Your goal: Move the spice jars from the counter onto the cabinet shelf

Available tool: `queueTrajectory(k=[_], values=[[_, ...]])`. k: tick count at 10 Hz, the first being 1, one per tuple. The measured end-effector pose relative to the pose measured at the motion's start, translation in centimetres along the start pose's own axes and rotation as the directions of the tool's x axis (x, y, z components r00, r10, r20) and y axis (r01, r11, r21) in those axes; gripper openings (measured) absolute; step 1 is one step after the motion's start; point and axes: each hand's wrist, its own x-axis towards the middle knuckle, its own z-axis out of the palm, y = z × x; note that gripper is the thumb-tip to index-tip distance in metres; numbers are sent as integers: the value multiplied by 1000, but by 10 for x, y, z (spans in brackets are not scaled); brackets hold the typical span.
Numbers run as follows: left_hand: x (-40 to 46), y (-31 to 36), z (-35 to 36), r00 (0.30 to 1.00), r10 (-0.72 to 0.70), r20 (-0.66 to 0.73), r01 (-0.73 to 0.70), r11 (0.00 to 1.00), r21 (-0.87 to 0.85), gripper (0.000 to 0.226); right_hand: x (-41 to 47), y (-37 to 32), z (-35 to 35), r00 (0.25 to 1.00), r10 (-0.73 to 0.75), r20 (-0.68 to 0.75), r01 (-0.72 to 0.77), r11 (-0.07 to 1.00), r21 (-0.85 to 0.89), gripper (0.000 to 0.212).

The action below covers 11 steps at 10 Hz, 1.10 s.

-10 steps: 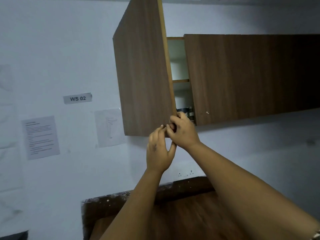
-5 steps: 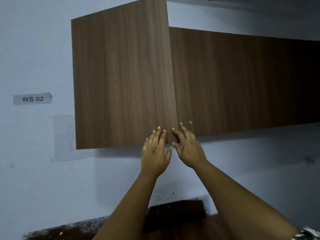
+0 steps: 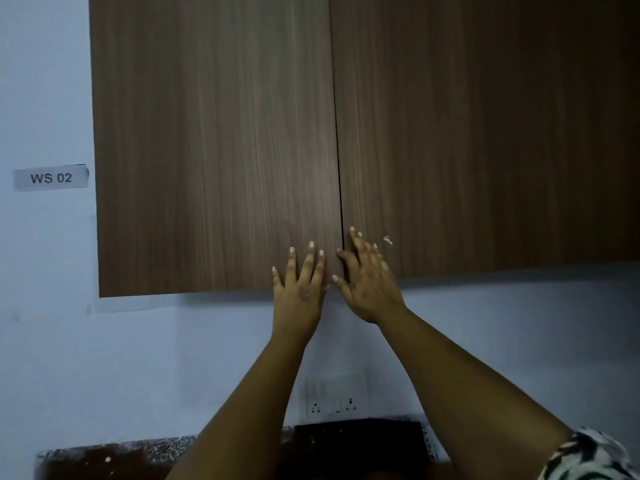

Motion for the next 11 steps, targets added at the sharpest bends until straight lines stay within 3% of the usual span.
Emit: queueTrajectory(k=[1, 4, 7, 9, 11], values=[[7, 0, 6, 999, 9, -51, -4, 996, 90, 65, 15, 18, 7, 995, 97, -39, -96, 995, 23, 69], [24, -11, 36, 986, 80, -145, -54, 983, 174, 69, 39, 29, 39, 981, 119, -152, -130, 989, -70, 56], [31, -18, 45, 985, 111, -130, -82, 973, 214, 63, 47, 30, 47, 969, 101, -225, -124, 988, -91, 57], [26, -16, 48, 992, 86, -91, -71, 986, 153, 63, 42, 27, 42, 982, 118, -149, -130, 989, -75, 59], [19, 14, 40, 989, 29, -142, -44, 994, -96, 61, 3, 23, 43, 996, 86, -30, -87, 996, -27, 63]])
